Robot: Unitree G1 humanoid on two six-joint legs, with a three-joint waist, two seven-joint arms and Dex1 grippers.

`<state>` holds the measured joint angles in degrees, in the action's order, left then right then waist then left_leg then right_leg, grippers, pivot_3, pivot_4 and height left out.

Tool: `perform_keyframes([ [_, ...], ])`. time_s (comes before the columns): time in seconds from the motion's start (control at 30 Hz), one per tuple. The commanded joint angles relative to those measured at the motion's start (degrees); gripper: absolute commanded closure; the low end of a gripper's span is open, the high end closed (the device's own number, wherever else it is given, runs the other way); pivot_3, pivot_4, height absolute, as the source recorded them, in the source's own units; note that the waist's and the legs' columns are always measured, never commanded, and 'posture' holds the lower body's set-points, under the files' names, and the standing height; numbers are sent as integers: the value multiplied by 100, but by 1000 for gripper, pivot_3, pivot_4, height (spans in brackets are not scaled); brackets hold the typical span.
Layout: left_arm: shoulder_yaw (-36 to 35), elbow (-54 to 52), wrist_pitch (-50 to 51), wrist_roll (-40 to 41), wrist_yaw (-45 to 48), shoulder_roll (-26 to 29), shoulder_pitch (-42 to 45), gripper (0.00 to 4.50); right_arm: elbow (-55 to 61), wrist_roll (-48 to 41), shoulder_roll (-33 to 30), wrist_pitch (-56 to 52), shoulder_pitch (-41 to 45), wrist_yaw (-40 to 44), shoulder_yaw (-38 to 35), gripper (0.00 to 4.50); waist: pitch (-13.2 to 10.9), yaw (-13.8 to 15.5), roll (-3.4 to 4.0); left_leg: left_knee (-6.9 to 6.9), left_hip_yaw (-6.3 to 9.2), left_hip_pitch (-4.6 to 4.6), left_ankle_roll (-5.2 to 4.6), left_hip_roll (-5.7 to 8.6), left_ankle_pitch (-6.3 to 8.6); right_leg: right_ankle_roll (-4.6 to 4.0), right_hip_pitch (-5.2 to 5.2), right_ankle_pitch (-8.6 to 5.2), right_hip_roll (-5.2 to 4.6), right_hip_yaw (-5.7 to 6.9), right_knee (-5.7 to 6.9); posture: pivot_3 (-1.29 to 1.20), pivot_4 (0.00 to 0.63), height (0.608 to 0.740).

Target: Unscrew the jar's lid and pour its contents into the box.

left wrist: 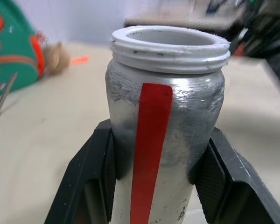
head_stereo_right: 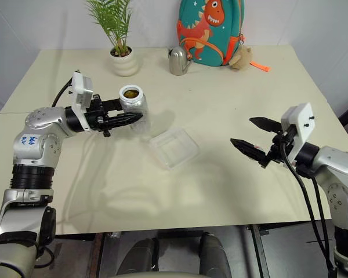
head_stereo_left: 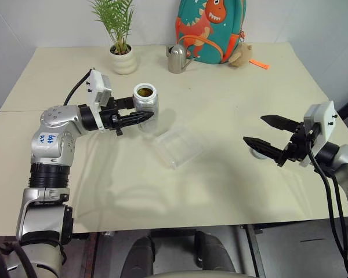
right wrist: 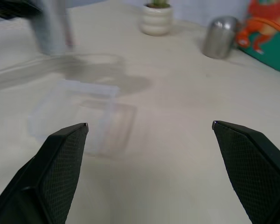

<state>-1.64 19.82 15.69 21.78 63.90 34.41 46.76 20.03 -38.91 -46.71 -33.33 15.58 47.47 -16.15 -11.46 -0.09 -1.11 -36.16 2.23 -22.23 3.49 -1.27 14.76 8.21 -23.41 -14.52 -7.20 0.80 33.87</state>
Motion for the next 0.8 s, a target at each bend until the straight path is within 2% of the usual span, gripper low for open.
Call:
perform_keyframes([
  [0.03,63,126,-426,-251,109,67,300,2644,434,-64,-219,-13,162,290,181,20,0,6,0,2,0,0,-1,0,0,0,-1,0,0,0,-2,0,150,740],
  [0.33,251,238,-1131,-887,-287,-59,480,2644,697,96,-310,105,-8,565,390,20,-2,31,-3,0,-3,-24,-13,2,9,13,-7,6,-1,3,-5,0,150,740],
  [0.47,456,132,-2126,-1469,-643,-131,362,2644,761,96,-286,96,-96,591,378,20,-2,35,-3,-2,-3,-22,-13,2,9,13,-7,6,-1,2,-4,0,150,740],
  [0.53,577,282,-2965,-1933,-1020,-146,344,2644,736,138,-269,124,-119,596,396,20,-2,42,-4,-3,-2,-21,-12,2,8,13,-7,6,-1,2,-4,0,150,740],
  [0.63,706,699,-4394,-2826,-2025,-144,465,2644,676,212,-242,171,-137,590,421,20,-2,41,-4,-5,-3,-19,-12,2,8,13,-7,6,-1,1,-11,0,150,740],
  [0.73,1048,1137,-5973,-4577,-3885,83,736,2644,617,241,-172,196,-127,521,435,20,-4,57,-6,-5,-5,-15,-9,2,7,12,-7,7,-1,-1,-13,0,150,740],
  [0.8,1312,1219,-6434,-5876,-5399,298,912,2644,597,246,-124,197,-123,479,436,20,-4,81,-7,-5,-7,-15,-9,2,7,15,-7,9,-1,-2,-14,0,150,740],
])
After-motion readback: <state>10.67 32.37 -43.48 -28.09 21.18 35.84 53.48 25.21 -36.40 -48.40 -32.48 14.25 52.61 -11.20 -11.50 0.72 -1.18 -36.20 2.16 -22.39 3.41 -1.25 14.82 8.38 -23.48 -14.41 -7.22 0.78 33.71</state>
